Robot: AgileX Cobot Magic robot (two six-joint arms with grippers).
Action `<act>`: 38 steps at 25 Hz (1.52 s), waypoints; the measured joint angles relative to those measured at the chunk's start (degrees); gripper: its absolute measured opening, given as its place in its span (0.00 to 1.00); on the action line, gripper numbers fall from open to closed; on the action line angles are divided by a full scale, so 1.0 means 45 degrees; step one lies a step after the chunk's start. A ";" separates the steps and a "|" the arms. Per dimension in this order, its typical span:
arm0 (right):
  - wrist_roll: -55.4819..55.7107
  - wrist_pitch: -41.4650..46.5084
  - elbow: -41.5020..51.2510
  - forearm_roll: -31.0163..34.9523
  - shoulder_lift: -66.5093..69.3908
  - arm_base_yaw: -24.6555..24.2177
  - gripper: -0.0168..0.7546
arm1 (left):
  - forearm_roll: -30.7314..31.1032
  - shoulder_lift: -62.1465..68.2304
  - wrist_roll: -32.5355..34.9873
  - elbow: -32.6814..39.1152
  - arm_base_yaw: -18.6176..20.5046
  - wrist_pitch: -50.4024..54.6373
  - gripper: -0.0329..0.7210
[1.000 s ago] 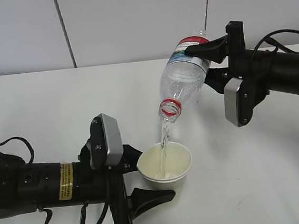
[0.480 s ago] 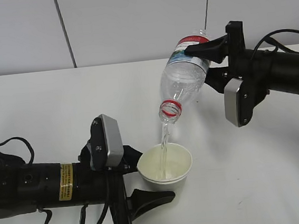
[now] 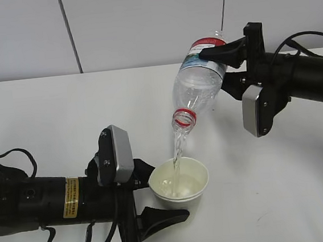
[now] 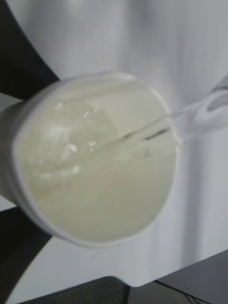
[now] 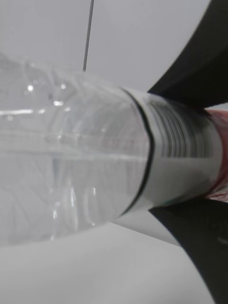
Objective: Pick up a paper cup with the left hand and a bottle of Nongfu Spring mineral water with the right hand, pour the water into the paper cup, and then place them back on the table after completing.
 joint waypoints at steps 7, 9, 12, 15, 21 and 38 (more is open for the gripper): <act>-0.0021 -0.0020 0.0000 0.0000 0.0000 0.0000 0.51 | 0.0009 0.0000 0.0000 0.0000 0.0000 -0.0023 0.59; -0.0021 -0.0020 0.0000 0.0000 0.0000 0.0000 0.51 | 0.0009 0.0000 0.0000 0.0000 0.0000 -0.0126 0.59; -0.0021 -0.0020 0.0000 0.0000 0.0000 0.0000 0.51 | 0.0015 0.0000 0.0000 0.0000 0.0000 -0.0197 0.58; -0.0021 -0.0020 0.0000 0.0000 0.0000 0.0000 0.51 | 0.0015 0.0000 0.0000 0.0000 0.0000 -0.0197 0.58; -0.0021 -0.0020 0.0000 0.0000 0.0000 0.0000 0.51 | 0.0024 0.0000 -0.0002 0.0000 0.0000 -0.0197 0.58; 0.1494 -0.0079 0.0000 0.0000 0.0000 0.0000 0.51 | -0.1388 0.0000 -0.0002 0.0000 0.0000 -0.0197 0.58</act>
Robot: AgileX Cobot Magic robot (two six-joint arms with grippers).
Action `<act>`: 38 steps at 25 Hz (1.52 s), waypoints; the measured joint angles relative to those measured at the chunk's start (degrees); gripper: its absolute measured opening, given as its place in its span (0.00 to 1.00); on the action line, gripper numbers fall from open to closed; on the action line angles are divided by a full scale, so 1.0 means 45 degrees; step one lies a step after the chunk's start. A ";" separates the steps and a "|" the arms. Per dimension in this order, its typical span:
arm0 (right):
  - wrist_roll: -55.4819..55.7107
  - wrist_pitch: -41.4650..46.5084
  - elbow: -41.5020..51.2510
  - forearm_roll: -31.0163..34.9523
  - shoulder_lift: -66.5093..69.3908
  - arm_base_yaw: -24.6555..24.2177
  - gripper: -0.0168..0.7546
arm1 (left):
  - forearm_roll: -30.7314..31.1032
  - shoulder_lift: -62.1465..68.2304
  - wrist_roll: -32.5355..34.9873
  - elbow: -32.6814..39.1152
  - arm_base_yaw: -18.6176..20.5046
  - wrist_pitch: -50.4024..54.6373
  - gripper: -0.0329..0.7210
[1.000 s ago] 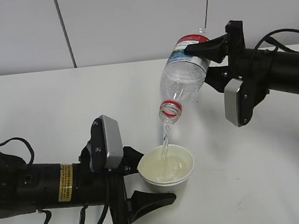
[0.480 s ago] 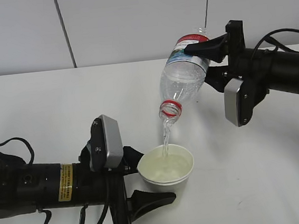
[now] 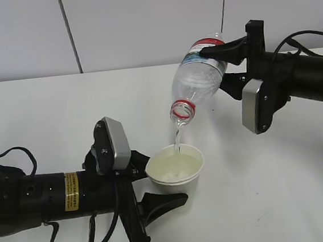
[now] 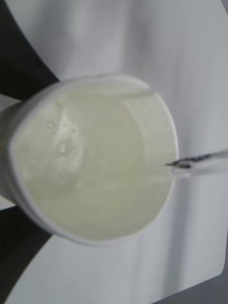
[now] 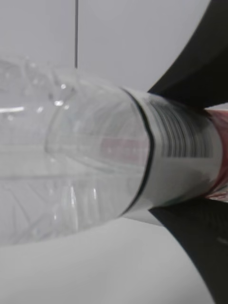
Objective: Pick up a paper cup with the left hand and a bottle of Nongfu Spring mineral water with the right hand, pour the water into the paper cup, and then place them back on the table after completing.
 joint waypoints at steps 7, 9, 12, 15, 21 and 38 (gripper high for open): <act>0.4916 0.0000 0.0000 0.0000 0.0000 0.0000 0.51 | -0.0974 0.0000 0.0031 0.0000 0.0000 0.0012 0.58; 0.7007 0.0000 0.0000 0.0052 0.0000 0.0000 0.51 | -0.1298 0.0000 0.0342 0.0000 0.0000 0.0012 0.58; 0.9861 0.0000 0.0000 0.0123 0.0000 0.0000 0.51 | -0.2246 0.0000 0.0905 0.0000 -0.0014 0.0025 0.58; 1.1865 0.0000 0.0000 0.0506 0.0000 0.0000 0.51 | -0.3809 0.0000 0.1048 0.0000 0.0012 0.0025 0.58; 1.5184 -0.0028 -0.0005 0.1003 0.0086 0.0000 0.51 | -0.5911 0.0003 0.2033 0.0000 0.0427 0.0060 0.58; 1.6558 -0.0237 0.0469 0.1395 0.1323 0.0000 0.51 | -0.7172 0.0915 0.2186 0.0000 0.1498 -0.0187 0.58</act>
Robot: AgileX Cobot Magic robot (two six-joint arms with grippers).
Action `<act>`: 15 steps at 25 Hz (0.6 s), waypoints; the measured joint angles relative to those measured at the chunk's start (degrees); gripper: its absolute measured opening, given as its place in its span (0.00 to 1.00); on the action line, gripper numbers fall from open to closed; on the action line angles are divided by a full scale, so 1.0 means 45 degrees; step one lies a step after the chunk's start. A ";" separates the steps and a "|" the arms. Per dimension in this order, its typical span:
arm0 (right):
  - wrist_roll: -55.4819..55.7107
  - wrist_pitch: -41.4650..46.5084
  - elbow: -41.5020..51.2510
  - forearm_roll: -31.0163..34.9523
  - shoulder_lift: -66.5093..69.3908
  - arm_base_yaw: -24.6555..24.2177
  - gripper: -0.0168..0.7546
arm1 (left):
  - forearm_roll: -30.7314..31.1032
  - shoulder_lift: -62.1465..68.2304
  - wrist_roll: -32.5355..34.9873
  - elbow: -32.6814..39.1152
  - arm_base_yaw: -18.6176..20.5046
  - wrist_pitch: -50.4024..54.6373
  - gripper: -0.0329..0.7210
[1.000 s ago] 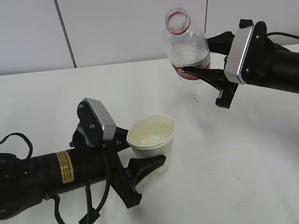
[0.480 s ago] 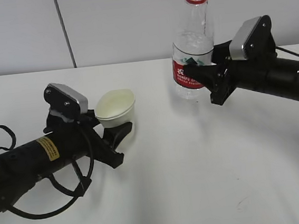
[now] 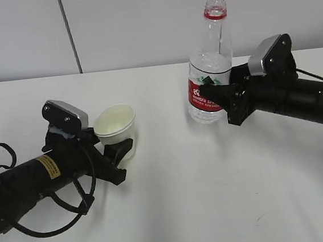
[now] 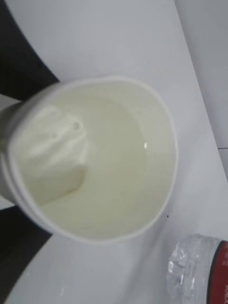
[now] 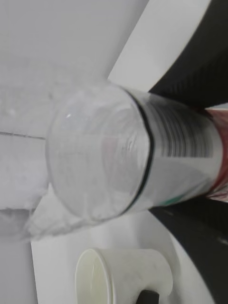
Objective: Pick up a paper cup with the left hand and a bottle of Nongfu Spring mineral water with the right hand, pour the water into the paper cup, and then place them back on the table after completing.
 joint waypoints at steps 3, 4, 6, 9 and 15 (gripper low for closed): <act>0.0000 -0.0297 0.0030 0.0497 0.0165 0.0000 0.51 | -0.0213 0.0236 0.0000 0.0000 0.0000 -0.0631 0.57; 0.0000 -0.0358 0.0030 0.0626 0.0227 0.0000 0.51 | -0.0309 0.0282 0.0000 0.0000 0.0000 -0.0712 0.57; 0.0018 -0.0358 0.0030 0.0716 0.0289 0.0000 0.51 | -0.0555 0.0449 0.0016 0.0000 0.0000 -0.0794 0.57; 0.0166 -0.0305 0.0088 0.0796 0.0286 0.0000 0.51 | -0.0696 0.0613 0.0139 0.0000 0.0000 -0.0838 0.57; -0.0079 -0.0354 0.1289 0.1503 0.0286 0.0000 0.51 | -0.1027 0.0633 0.0731 0.0000 0.0000 -0.0866 0.57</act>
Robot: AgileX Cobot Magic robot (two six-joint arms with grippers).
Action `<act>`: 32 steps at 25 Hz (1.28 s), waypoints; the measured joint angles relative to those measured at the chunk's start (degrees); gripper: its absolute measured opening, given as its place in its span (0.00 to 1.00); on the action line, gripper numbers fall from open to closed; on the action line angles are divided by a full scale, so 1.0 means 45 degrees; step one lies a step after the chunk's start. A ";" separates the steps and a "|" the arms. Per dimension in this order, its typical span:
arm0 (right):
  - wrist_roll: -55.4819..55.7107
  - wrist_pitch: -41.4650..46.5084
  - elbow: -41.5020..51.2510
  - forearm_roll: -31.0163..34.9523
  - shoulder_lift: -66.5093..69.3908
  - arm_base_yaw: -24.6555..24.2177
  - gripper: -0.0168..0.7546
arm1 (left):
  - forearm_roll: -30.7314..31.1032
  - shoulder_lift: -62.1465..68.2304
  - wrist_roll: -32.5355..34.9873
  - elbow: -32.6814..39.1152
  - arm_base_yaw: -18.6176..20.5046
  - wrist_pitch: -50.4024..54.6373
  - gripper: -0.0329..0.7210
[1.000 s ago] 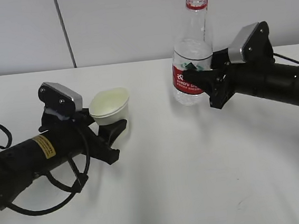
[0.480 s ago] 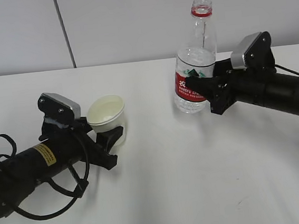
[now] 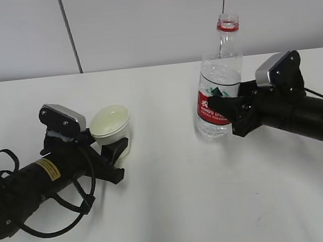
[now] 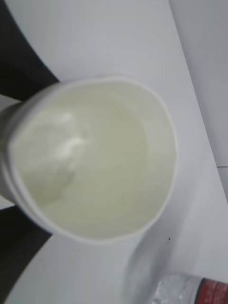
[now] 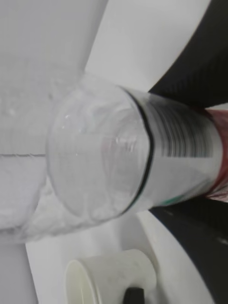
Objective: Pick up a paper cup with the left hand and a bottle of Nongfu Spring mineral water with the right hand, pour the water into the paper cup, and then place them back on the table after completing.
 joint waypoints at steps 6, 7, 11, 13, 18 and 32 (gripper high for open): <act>-0.0847 -0.0203 0.0651 0.0508 0.0085 0.0000 0.51 | -0.0094 0.0000 0.0042 0.0000 0.0000 0.0000 0.57; -0.0875 -0.0271 0.0651 0.0551 0.0186 0.0000 0.51 | -0.0094 0.0000 0.0042 0.0000 0.0000 0.0000 0.57; -0.1044 -0.0356 0.0651 0.0536 0.0631 0.0000 0.51 | -0.0109 0.0000 0.0042 0.0000 0.0000 0.0000 0.57; -0.1331 -0.0356 0.0651 0.0516 0.0689 0.0000 0.51 | -0.0109 0.0000 0.0054 0.0000 0.0000 0.0000 0.57; -0.1531 -0.0356 0.0651 0.0487 0.0719 0.0000 0.51 | -0.0114 0.0229 0.0054 0.0000 0.0000 -0.0048 0.57; -0.1551 -0.0584 0.0520 0.0484 0.1069 0.0000 0.51 | 0.0157 0.0775 0.0042 -0.0128 0.0015 -0.0552 0.64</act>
